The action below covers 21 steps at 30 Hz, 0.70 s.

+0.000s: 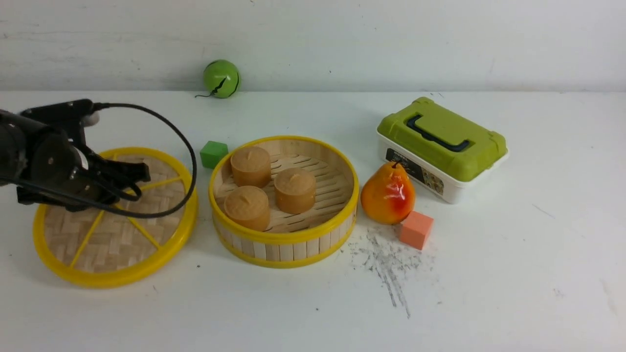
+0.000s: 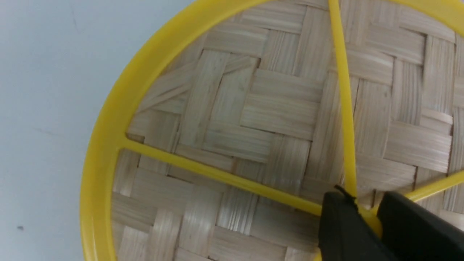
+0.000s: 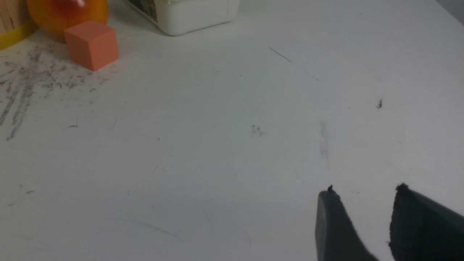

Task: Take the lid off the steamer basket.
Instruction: Use the left arm to place the steamer lid on the table

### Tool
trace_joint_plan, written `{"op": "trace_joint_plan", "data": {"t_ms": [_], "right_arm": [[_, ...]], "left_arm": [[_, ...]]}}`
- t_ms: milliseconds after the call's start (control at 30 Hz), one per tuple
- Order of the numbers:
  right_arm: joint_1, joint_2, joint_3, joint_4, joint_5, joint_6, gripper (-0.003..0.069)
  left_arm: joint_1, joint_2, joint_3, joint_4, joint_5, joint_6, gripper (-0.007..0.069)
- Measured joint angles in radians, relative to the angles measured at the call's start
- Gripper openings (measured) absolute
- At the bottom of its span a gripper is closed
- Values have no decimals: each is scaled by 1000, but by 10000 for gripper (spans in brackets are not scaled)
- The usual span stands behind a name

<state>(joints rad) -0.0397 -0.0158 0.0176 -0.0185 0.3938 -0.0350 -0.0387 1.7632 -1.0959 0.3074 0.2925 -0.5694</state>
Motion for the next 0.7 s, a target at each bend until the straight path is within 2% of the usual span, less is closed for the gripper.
{"op": "trace_joint_plan", "data": {"t_ms": [67,300,433,567,700], "right_arm": [[0,0,0,0,0,0,240],[0,0,0,0,0,0,240],[0,0,0,0,0,0,240],[0,0,0,0,0,0,240],[0,0,0,0,0,0,240]], "left_arm": [[0,11,0,1,-4,-5,118],[0,28,0,-4,-9,-19,274],[0,13,-8,-42,36,-19,328],[0,-79,-50,-68,151,-17,317],[0,-316,-98,-74,192,38,198]]}}
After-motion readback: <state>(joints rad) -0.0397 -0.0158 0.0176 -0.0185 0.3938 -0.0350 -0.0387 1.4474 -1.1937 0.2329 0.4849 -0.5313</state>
